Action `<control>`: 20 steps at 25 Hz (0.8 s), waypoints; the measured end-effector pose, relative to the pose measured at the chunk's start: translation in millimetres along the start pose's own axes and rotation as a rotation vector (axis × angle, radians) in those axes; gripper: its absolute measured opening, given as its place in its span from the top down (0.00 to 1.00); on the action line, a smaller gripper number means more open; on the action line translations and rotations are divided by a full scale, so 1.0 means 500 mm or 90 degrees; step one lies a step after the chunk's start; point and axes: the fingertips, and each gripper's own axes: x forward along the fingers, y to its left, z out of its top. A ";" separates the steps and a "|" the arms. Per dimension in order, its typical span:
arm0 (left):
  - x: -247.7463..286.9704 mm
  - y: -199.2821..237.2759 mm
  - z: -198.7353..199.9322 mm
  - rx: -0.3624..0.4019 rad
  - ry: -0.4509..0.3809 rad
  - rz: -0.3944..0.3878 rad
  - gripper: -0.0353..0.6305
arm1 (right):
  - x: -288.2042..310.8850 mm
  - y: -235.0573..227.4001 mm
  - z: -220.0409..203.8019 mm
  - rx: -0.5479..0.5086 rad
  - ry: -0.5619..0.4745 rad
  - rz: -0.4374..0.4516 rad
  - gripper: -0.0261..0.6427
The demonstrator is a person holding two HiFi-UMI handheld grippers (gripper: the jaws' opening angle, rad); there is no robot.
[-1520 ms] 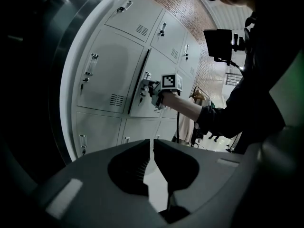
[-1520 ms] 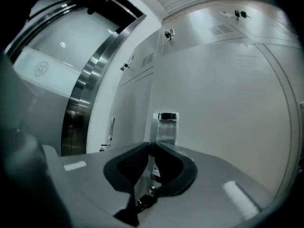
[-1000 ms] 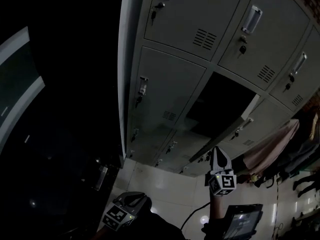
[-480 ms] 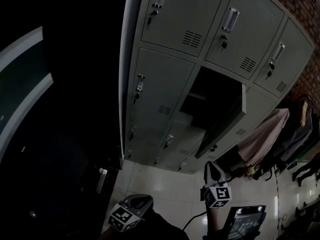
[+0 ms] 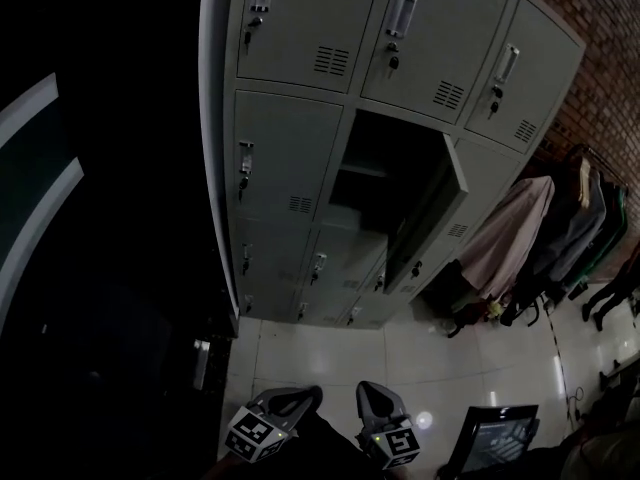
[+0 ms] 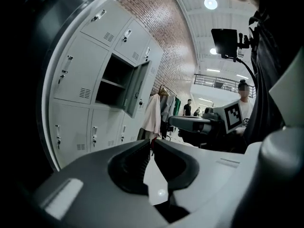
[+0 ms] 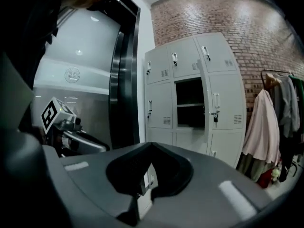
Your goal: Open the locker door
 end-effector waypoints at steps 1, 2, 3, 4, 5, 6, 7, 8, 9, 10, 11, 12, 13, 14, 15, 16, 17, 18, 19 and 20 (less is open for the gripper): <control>0.004 -0.006 0.000 0.006 0.000 -0.003 0.88 | -0.001 -0.013 0.011 -0.002 -0.011 -0.009 0.96; 0.007 -0.011 -0.001 0.013 -0.001 -0.003 0.88 | -0.002 -0.026 0.021 -0.005 -0.022 -0.019 0.96; 0.009 -0.014 -0.001 0.019 -0.003 0.000 0.88 | -0.003 -0.036 0.032 -0.006 -0.031 -0.028 0.96; 0.009 -0.017 -0.001 0.021 -0.006 0.002 0.88 | -0.004 -0.042 0.044 -0.007 -0.040 -0.035 0.96; 0.008 -0.021 0.000 0.018 -0.008 0.004 0.88 | -0.004 -0.043 0.059 -0.009 -0.049 -0.039 0.96; 0.007 -0.024 0.000 0.011 -0.009 0.005 0.88 | -0.004 -0.042 0.071 -0.012 -0.055 -0.040 0.96; 0.005 -0.026 -0.001 0.005 -0.009 0.006 0.88 | -0.004 -0.042 0.075 -0.014 -0.058 -0.039 0.96; 0.002 -0.026 -0.003 0.001 -0.008 0.009 0.88 | -0.005 -0.043 0.072 -0.015 -0.058 -0.039 0.96; -0.001 -0.026 -0.003 -0.001 -0.007 0.012 0.88 | -0.007 -0.045 0.070 -0.015 -0.058 -0.038 0.96; -0.004 -0.024 -0.003 -0.002 -0.008 0.016 0.88 | -0.008 -0.046 0.074 -0.016 -0.060 -0.037 0.96; -0.006 -0.019 -0.002 -0.002 -0.008 0.021 0.88 | -0.007 -0.045 0.082 -0.017 -0.062 -0.037 0.96; -0.008 -0.015 -0.001 -0.003 -0.009 0.027 0.88 | -0.005 -0.047 0.087 -0.019 -0.064 -0.037 0.96; -0.009 -0.011 -0.001 -0.006 -0.009 0.032 0.88 | -0.004 -0.052 0.087 -0.021 -0.065 -0.038 0.96; -0.010 -0.008 -0.002 -0.008 -0.010 0.036 0.88 | -0.003 -0.060 0.084 -0.023 -0.066 -0.041 0.96; -0.011 -0.006 -0.003 -0.008 -0.010 0.039 0.88 | -0.004 -0.067 0.082 -0.023 -0.068 -0.044 0.96; -0.011 -0.004 -0.004 -0.005 -0.009 0.042 0.88 | -0.004 -0.073 0.084 -0.023 -0.070 -0.046 0.96; -0.011 -0.001 -0.005 -0.001 -0.010 0.045 0.88 | -0.004 -0.075 0.089 -0.022 -0.072 -0.047 0.96; -0.010 0.000 -0.005 0.001 -0.010 0.046 0.88 | -0.003 -0.077 0.093 -0.022 -0.073 -0.048 0.96; -0.009 -0.002 -0.003 0.000 -0.010 0.044 0.88 | -0.002 -0.079 0.093 -0.022 -0.073 -0.048 0.96; -0.007 -0.005 -0.001 -0.004 -0.011 0.040 0.88 | -0.002 -0.080 0.093 -0.024 -0.070 -0.047 0.96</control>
